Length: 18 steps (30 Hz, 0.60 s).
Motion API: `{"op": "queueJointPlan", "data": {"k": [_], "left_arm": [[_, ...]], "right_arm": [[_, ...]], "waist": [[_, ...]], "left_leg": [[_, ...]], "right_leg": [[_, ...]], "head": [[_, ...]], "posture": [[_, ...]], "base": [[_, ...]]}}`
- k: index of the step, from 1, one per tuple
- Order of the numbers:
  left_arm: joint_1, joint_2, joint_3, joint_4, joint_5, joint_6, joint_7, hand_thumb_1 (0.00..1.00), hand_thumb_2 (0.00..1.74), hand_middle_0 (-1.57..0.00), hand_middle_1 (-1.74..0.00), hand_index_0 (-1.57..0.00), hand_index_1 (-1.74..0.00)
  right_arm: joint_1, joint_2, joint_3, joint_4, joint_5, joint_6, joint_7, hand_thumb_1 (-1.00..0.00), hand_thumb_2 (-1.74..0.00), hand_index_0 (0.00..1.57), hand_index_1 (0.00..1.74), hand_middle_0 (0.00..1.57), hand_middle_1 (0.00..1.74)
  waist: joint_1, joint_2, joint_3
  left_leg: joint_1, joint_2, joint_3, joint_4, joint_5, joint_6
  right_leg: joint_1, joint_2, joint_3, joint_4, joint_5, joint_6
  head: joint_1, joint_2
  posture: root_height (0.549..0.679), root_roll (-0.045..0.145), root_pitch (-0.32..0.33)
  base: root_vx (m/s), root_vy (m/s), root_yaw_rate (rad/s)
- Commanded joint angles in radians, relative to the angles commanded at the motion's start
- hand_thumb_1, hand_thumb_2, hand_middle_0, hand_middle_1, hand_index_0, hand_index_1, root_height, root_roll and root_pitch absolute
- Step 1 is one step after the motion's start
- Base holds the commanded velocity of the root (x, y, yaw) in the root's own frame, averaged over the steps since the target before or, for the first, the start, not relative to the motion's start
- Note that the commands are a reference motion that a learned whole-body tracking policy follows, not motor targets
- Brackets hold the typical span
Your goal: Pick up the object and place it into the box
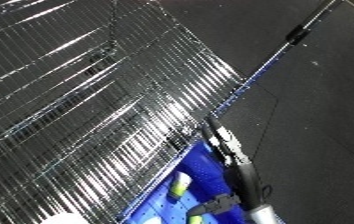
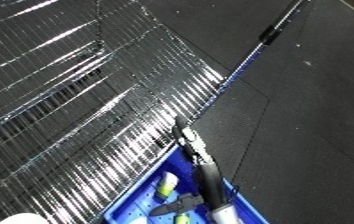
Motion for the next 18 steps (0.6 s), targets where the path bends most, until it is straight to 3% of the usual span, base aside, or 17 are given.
{"op": "queueJointPlan", "data": {"k": [9,18], "left_arm": [[0.007,0.017,0.016,0.005,0.001,0.052,-0.021,1.0,1.74,-1.57,-1.74,-1.57,-1.74],[0.032,0.033,0.034,-0.003,0.004,0.089,-0.053,1.0,1.74,-1.57,-1.74,-1.57,-1.74]], "right_arm": [[-0.074,0.041,0.066,0.006,-0.025,0.064,0.046,0.0,0.0,0.0,0.0,0.0,0.0],[-0.093,0.076,0.091,0.018,-0.043,0.085,0.08,0.0,0.0,0.0,0.0,0.0,0.0]], "waist": [[0.061,-0.02,-0.008],[0.107,-0.037,-0.018]], "left_leg": [[-0.029,-0.01,-0.03,0.052,-0.011,0.0024],[-0.048,-0.019,-0.053,0.098,-0.02,0.0069]], "right_leg": [[0.004,-0.0096,-0.032,0.05,-0.023,-0.0105],[0.01,-0.0165,-0.056,0.082,-0.037,-0.0115]], "head": [[-0.136,-0.086],[-0.24,-0.148]], "posture": [[0.637,0.086,0.037],[0.633,0.077,0.017]], "base": [[0.041,-0.062,0.192],[0.056,-0.048,0.148]]}}
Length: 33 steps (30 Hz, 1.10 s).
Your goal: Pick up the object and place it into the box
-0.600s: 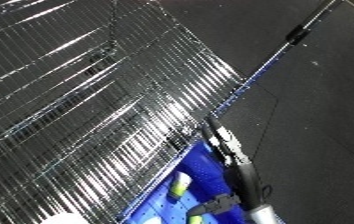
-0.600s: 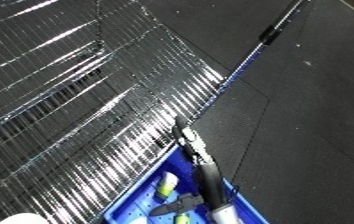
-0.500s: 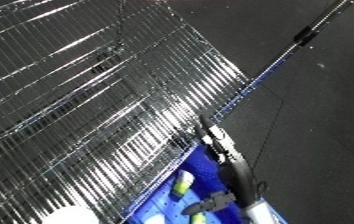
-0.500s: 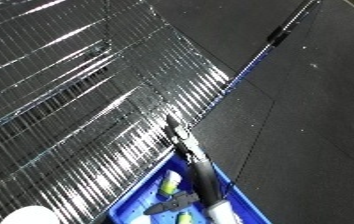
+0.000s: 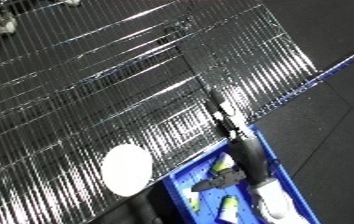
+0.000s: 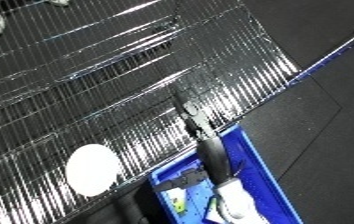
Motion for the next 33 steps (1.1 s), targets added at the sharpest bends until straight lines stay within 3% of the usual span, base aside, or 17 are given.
{"op": "queueJointPlan", "data": {"k": [10,19,29,33], "left_arm": [[0.031,0.013,0.005,-0.014,-0.001,0.025,-0.025,1.0,1.74,-1.57,-1.74,-1.57,-1.74],[0.044,0.018,-0.01,-0.022,0.0,0.036,-0.039,1.0,1.74,-1.57,-1.74,-1.57,-1.74],[0.039,0.018,-0.025,-0.022,-0.001,0.039,-0.028,1.0,1.74,-1.57,-1.74,-1.57,-1.74],[0.04,0.019,-0.033,-0.036,-0.015,0.017,-0.007,1.0,1.74,-1.57,-1.74,-1.57,-1.74]], "right_arm": [[-0.01,0.011,0.027,0.007,-0.023,0.036,0.051,0.0,0.0,0.0,0.0,0.0,0.0],[-0.016,0.025,0.077,0.058,0.006,0.04,0.089,0.0,0.0,0.0,0.0,0.0,0.0],[-0.046,0.043,0.097,0.096,0.021,0.031,0.093,0.0,0.0,0.0,0.0,0.0,0.0],[-0.084,0.048,0.117,0.117,0.04,0.03,0.099,0.0,0.0,0.0,0.0,0.0,0.0]], "waist": [[0.032,-0.003,0.0],[0.051,-0.002,0.004],[0.059,0.003,0.01],[0.073,0.015,0.012]], "left_leg": [[-0.022,-0.006,-0.01,0.039,-0.005,0.0034],[-0.031,-0.009,-0.012,0.064,-0.007,0.0031],[-0.042,-0.015,-0.013,0.082,-0.011,0.003],[-0.052,-0.02,-0.01,0.102,-0.017,0.0049]], "right_leg": [[-0.018,-0.008,-0.016,0.047,-0.012,0.0016],[-0.024,-0.0192,-0.026,0.068,-0.015,0.0024],[-0.036,-0.0239,-0.029,0.087,-0.019,0.003],[-0.051,-0.0269,-0.03,0.111,-0.022,-0.0011]], "head": [[-0.066,-0.063],[-0.087,-0.108],[-0.08,-0.114],[0.006,-0.135]], "posture": [[0.627,0.068,0.005],[0.623,0.068,-0.007],[0.62,0.069,-0.012],[0.616,0.072,-0.018]], "base": [[0.041,-0.018,0.106],[0.041,-0.007,0.083],[0.015,0.004,0.036],[0.056,0.068,0.09]]}}
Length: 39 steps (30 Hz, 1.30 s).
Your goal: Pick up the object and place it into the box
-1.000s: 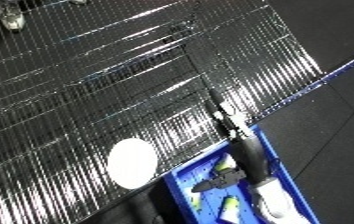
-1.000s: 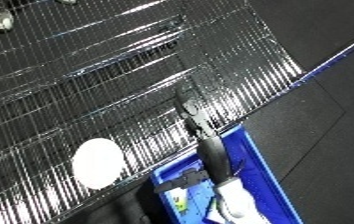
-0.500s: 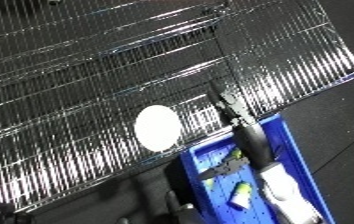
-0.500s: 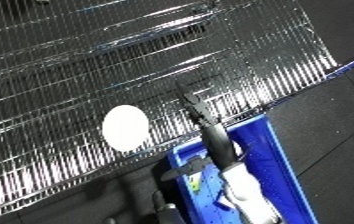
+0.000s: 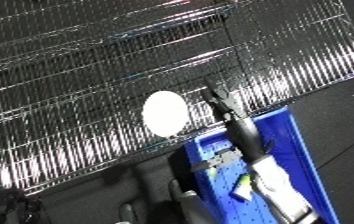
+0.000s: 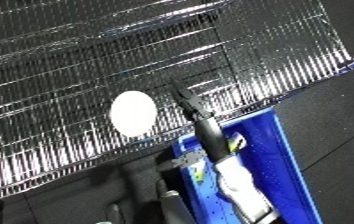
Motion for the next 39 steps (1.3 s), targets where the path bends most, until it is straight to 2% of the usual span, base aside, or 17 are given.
{"op": "queueJointPlan", "data": {"k": [4,11,18,29,36,39], "left_arm": [[0.0,0.003,0.002,-0.02,-0.006,-0.014,0.018,1.0,1.74,-1.57,-1.74,-1.57,-1.74],[-0.004,0.008,-0.006,-0.041,-0.015,-0.008,0.036,1.0,1.74,-1.57,-1.74,-1.57,-1.74],[-0.015,0.01,-0.02,-0.052,-0.022,-0.009,0.051,1.0,1.74,-1.57,-1.74,-1.57,-1.74],[-0.037,0.011,-0.035,-0.051,-0.025,-0.012,0.057,1.0,1.74,-1.57,-1.74,-1.57,-1.74],[-0.045,0.013,-0.037,-0.053,-0.03,-0.007,0.058,1.0,1.74,-1.57,-1.74,-1.57,-1.74],[-0.045,0.014,-0.036,-0.053,-0.031,-0.01,0.055,1.0,1.74,-1.57,-1.74,-1.57,-1.74]], "right_arm": [[-0.055,0.001,0.014,0.035,0.018,-0.008,0.01,0.0,0.0,0.0,0.0,0.0,0.0],[-0.13,-0.003,0.031,0.067,0.027,-0.003,0.012,0.0,0.0,0.0,0.0,0.0,0.0],[-0.201,0.002,0.053,0.094,0.031,0.03,-0.002,0.0,0.0,0.0,0.0,0.0,0.0],[-0.25,-0.004,0.071,0.147,0.05,0.036,-0.012,-0.55,-0.96,0.86,0.96,0.86,0.96],[-0.265,-0.013,0.071,0.158,0.044,0.048,-0.022,-0.9,-1.57,1.41,1.57,1.41,1.57],[-0.261,-0.019,0.07,0.158,0.036,0.053,-0.028,-0.9,-1.57,1.41,1.57,1.41,1.57]], "waist": [[0.006,0.01,0.007],[0.017,0.023,0.007],[0.028,0.033,0.007],[0.034,0.036,0.007],[0.03,0.035,0.007],[0.029,0.033,0.007]], "left_leg": [[-0.021,-0.006,0.002,0.022,-0.008,0.0024],[-0.056,-0.014,0.003,0.042,-0.016,0.0062],[-0.094,-0.021,0.005,0.05,-0.018,0.0109],[-0.106,-0.026,0.002,0.046,-0.022,0.0126],[-0.105,-0.02,0.002,0.041,-0.024,0.0127],[-0.1,-0.019,0.002,0.038,-0.025,0.013]], "right_leg": [[-0.027,-0.0032,0.0,0.026,-0.005,-0.0034],[-0.069,-0.0078,-0.001,0.05,-0.01,-0.0079],[-0.115,-0.0049,-0.003,0.071,-0.012,-0.0125],[-0.129,-0.0046,-0.007,0.066,-0.011,-0.0121],[-0.128,-0.0015,-0.007,0.059,-0.011,-0.0128],[-0.123,0.0004,-0.005,0.053,-0.011,-0.0133]], "head": [[0.014,0.014],[0.051,0.073],[0.079,0.118],[0.114,0.155],[0.115,0.163],[0.119,0.174]], "posture": [[0.612,0.075,-0.015],[0.607,0.077,0.003],[0.602,0.074,0.029],[0.603,0.073,0.044],[0.603,0.071,0.048],[0.604,0.071,0.048]], "base": [[0.054,0.068,0.084],[0.014,0.042,0.054],[-0.005,0.03,0.064],[-0.008,0.002,0.029],[-0.022,-0.01,-0.013],[-0.019,-0.018,-0.013]]}}
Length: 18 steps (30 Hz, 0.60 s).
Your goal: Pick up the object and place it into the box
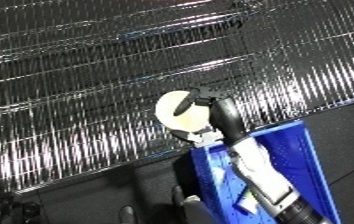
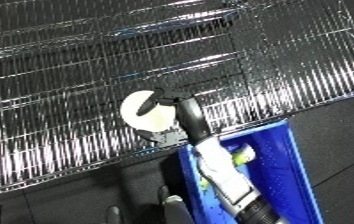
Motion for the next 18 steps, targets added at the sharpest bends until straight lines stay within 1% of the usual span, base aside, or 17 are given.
{"op": "queueJointPlan", "data": {"k": [4,7,10,13,15,18], "left_arm": [[0.0,0.001,0.003,0.0,0.002,-0.001,-0.005,1.0,1.74,-1.57,-1.74,-1.57,-1.74],[0.007,0.004,0.009,0.0,0.004,-0.003,-0.014,1.0,1.74,-1.57,-1.74,-1.57,-1.74],[0.023,0.008,0.021,-0.002,0.004,-0.008,-0.023,1.0,1.74,-1.57,-1.74,-1.57,-1.74],[0.04,0.012,0.033,-0.009,0.006,-0.012,-0.026,1.0,1.74,-1.57,-1.74,-1.57,-1.74],[0.054,0.014,0.042,-0.011,0.008,-0.015,-0.031,1.0,1.74,-1.57,-1.74,-1.57,-1.74],[0.075,0.014,0.061,-0.013,0.012,-0.018,-0.043,1.0,1.74,-1.57,-1.74,-1.57,-1.74]], "right_arm": [[0.008,-0.005,-0.006,-0.013,-0.015,-0.004,-0.019,-0.9,-1.57,1.41,1.57,1.41,1.57],[0.027,-0.012,-0.022,-0.044,-0.02,-0.014,-0.042,-0.9,-1.57,1.41,1.57,1.41,1.57],[0.064,-0.019,-0.049,-0.102,-0.026,-0.022,-0.064,-0.9,-1.57,1.41,1.57,1.41,1.57],[0.12,-0.026,-0.08,-0.174,-0.04,-0.031,-0.081,-0.9,-1.57,1.41,1.57,1.41,1.57],[0.165,-0.031,-0.105,-0.22,-0.05,-0.044,-0.09,-0.9,-1.57,1.41,1.57,1.41,1.57],[0.235,-0.041,-0.146,-0.283,-0.056,-0.067,-0.106,-0.9,-1.57,1.41,1.57,1.41,1.57]], "waist": [[-0.004,-0.003,0.0],[-0.01,-0.008,0.0],[-0.02,-0.013,0.0],[-0.035,-0.019,0.0],[-0.048,-0.024,-0.005],[-0.068,-0.03,-0.018]], "left_leg": [[0.014,0.001,0.0,-0.015,0.001,0.0009],[0.032,0.002,0.0,-0.031,0.002,0.0014],[0.052,0.006,0.0,-0.046,0.001,0.0029],[0.075,0.012,0.003,-0.059,-0.001,0.0056],[0.092,0.018,0.006,-0.07,-0.002,0.0073],[0.116,0.028,0.012,-0.091,-0.003,0.0086]], "right_leg": [[0.013,0.0025,0.001,-0.014,0.002,0.0011],[0.03,0.005,0.003,-0.029,0.004,0.0032],[0.049,0.0084,0.007,-0.044,0.006,0.0062],[0.07,0.0136,0.014,-0.059,0.007,0.0095],[0.085,0.0178,0.022,-0.072,0.009,0.012],[0.104,0.0242,0.033,-0.094,0.013,0.0161]], "head": [[0.013,0.011],[0.025,0.022],[0.023,0.025],[0.025,0.03],[0.024,0.032],[0.032,0.05]], "posture": [[0.607,0.07,0.048],[0.61,0.069,0.045],[0.613,0.068,0.041],[0.615,0.066,0.034],[0.617,0.065,0.03],[0.621,0.064,0.03]], "base": [[-0.019,-0.029,-0.033],[-0.016,-0.035,-0.062],[-0.015,-0.033,-0.118],[-0.009,-0.03,-0.168],[-0.006,-0.029,-0.212],[-0.017,-0.032,-0.245]]}}
